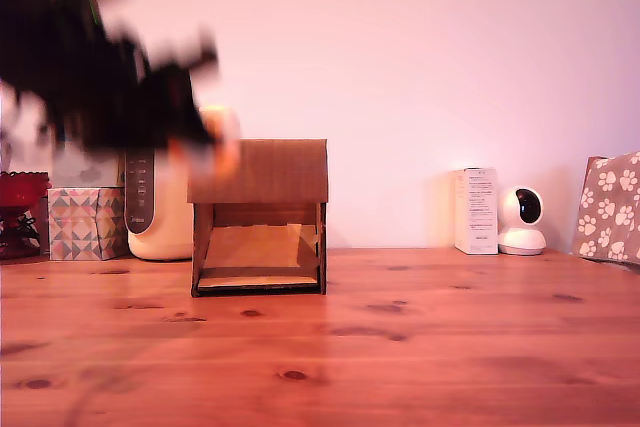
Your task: Drop the footbag into the cardboard dice tower
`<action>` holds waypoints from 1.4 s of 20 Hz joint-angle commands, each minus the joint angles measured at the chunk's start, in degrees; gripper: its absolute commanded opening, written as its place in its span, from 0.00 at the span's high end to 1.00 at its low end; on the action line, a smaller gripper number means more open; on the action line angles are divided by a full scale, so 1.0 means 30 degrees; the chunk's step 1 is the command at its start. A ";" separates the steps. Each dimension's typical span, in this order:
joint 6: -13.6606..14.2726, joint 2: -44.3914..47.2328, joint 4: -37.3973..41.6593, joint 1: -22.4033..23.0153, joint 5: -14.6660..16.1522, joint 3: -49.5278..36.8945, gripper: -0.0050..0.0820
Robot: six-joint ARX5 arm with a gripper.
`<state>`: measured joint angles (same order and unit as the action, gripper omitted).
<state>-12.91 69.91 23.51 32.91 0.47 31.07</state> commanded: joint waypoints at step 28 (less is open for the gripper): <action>0.2550 1.1934 -0.7956 -0.3883 0.3716 1.7551 0.75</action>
<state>-5.76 104.44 -0.40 21.21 11.46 83.31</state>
